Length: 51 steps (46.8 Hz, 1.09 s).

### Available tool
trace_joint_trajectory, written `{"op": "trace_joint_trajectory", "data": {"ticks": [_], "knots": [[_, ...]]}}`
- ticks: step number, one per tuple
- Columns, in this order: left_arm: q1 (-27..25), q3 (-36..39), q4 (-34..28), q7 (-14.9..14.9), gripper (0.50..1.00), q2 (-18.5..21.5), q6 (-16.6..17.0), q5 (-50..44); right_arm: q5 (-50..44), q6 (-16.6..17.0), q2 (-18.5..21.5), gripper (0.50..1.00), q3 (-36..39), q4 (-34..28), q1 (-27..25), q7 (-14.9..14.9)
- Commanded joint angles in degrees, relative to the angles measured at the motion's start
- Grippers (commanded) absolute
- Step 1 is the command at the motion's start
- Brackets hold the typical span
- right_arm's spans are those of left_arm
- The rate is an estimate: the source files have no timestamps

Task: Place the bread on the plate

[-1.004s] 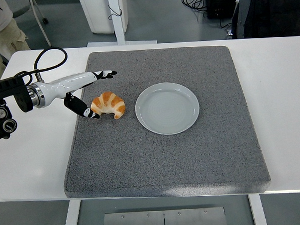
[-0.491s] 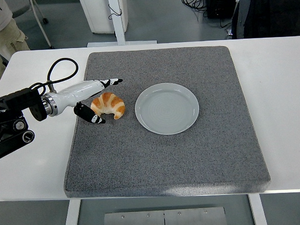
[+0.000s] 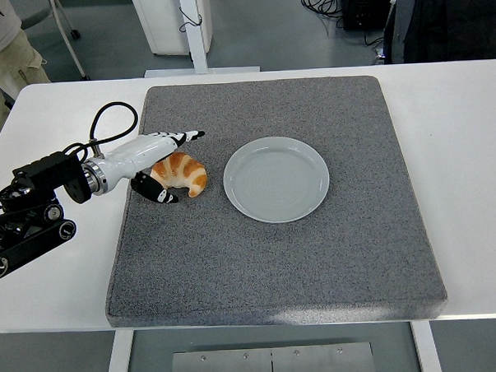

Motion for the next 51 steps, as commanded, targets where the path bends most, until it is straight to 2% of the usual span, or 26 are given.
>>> {"op": "trace_joint_trajectory", "data": {"ticks": [1,15,26,28,31,33,37,43,51], "knots": [[-0.35,0.00,0.74,-0.02,0.983,-0.40,0.01,-0.27,0.00,-0.03,0.00,1.000,0.00,0.00,0.00,0.00],[-0.70,-0.27,4.25,-0.02,0.981,-2.42,0.10,-0.71,0.00,-0.03,0.00,1.000,0.00,0.00,0.00,0.00],[-0.62,-0.09,5.31,-1.16,0.969,-3.74,0.89,-0.71,0.00,-0.03,0.00,1.000,0.00,0.00,0.00,0.00],[-0.62,-0.18,5.31,-1.25,0.951,-3.83,0.98,-0.71,0.00,-0.03,0.00,1.000,0.00,0.00,0.09,0.00],[-0.53,-0.18,5.22,-1.25,0.892,-3.92,1.33,-0.80,0.00,-0.03,0.00,1.000,0.00,0.00,0.00,0.00],[-0.53,-0.09,5.31,-1.25,0.880,-4.18,1.42,-0.80,0.00,0.06,0.00,1.000,0.00,0.00,0.00,0.00],[-0.44,-0.09,5.31,-1.16,0.799,-4.53,1.42,-1.24,0.00,-0.03,0.00,1.000,0.00,0.00,0.00,0.00],[-0.09,-0.09,5.40,-1.16,0.778,-4.62,1.42,-1.68,0.00,-0.03,0.00,1.000,0.00,0.00,0.00,0.00],[0.00,-0.09,5.31,-1.25,0.777,-4.62,1.42,-1.85,0.00,-0.03,0.00,1.000,0.00,0.00,0.00,0.00]]}}
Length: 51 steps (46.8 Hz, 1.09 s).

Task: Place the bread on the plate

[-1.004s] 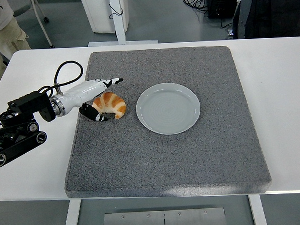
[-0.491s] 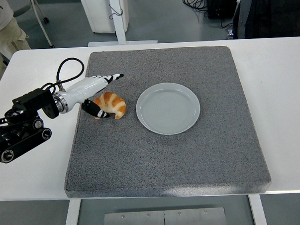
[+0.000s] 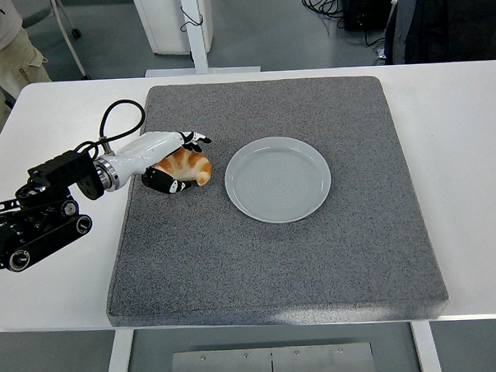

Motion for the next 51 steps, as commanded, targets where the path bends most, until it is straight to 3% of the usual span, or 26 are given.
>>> {"op": "trace_joint_trajectory", "data": {"ticks": [1,7,11,14,23,41,51], "knots": [[0.01,-0.01,-0.07,0.02,0.777,0.00,0.01,-0.02,0.00,-0.02,0.00,1.000,0.00,0.00,0.00,0.00],[0.18,-0.01,-0.07,0.02,0.757,0.00,0.01,-0.02,0.00,0.07,0.00,1.000,0.00,0.00,0.00,0.00],[0.18,-0.01,-0.07,-0.07,0.660,0.00,0.01,-0.02,0.00,-0.02,0.00,1.000,0.00,0.00,0.00,0.00],[0.18,-0.01,-0.07,-0.07,0.639,0.00,0.01,-0.02,0.00,0.07,0.00,1.000,0.00,0.00,0.00,0.00],[0.97,0.08,-0.07,-0.16,0.500,-0.27,0.01,0.07,0.00,-0.02,0.00,1.000,0.00,0.00,0.00,0.00],[-0.26,-0.80,-0.25,-3.85,0.500,0.08,0.10,0.07,-0.09,0.07,0.00,1.000,0.00,0.00,0.00,0.00],[-5.70,-0.36,-0.33,-4.64,0.500,0.87,-0.43,-4.06,0.00,-0.02,0.00,1.000,0.00,0.00,0.00,0.00]]}}
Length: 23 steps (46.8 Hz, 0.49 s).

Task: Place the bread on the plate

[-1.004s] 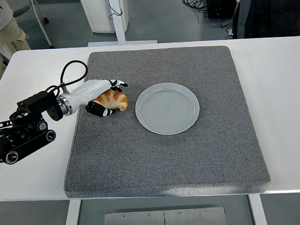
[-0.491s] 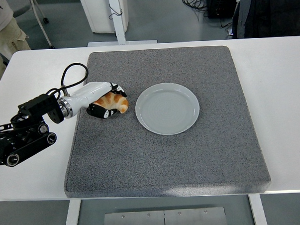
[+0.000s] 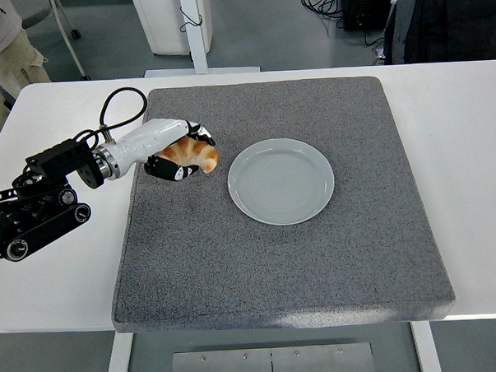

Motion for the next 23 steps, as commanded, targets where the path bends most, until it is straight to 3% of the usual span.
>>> {"op": "trace_joint_trajectory", "data": {"ticks": [1,23], "knots": [[-2.55,0.48,0.00,-0.78,0.500,0.57,-0.26,-1.62,0.00,-0.02,0.00,1.000,0.00,0.00,0.00,0.00],[-15.12,0.39,-0.08,-0.96,0.500,1.28,-4.39,-5.84,0.00,0.06,0.00,1.000,0.00,0.00,0.00,0.00]]}}
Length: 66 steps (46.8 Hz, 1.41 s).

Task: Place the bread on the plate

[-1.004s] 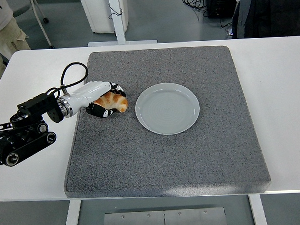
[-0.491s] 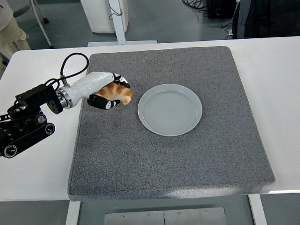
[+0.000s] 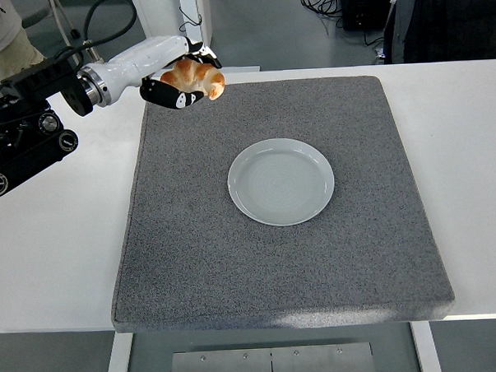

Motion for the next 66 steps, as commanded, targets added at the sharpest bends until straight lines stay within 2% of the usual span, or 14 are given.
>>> {"op": "trace_joint_trajectory", "data": {"ticks": [1,19,34,56,66], "knots": [[-1.80,-0.04,-0.17,0.01,0.500,0.09,-0.80,-0.76,0.00,-0.01,0.00,1.000,0.00,0.00,0.00,0.00],[-8.75,0.05,-0.26,0.01,0.500,-1.14,-4.58,-1.82,0.00,-0.01,0.00,1.000,0.00,0.00,0.00,0.00],[-13.14,3.74,-0.35,0.19,0.500,-7.29,-4.67,-1.29,0.00,-0.01,0.00,1.000,0.00,0.00,0.00,0.00],[-12.97,7.34,-0.17,0.45,0.500,-15.90,-4.14,-0.06,0.00,-0.01,0.00,1.000,0.00,0.00,0.00,0.00],[-11.91,9.10,1.84,0.37,0.500,-19.42,-4.14,2.75,0.00,-0.01,0.00,1.000,0.00,0.00,0.00,0.00]]}}
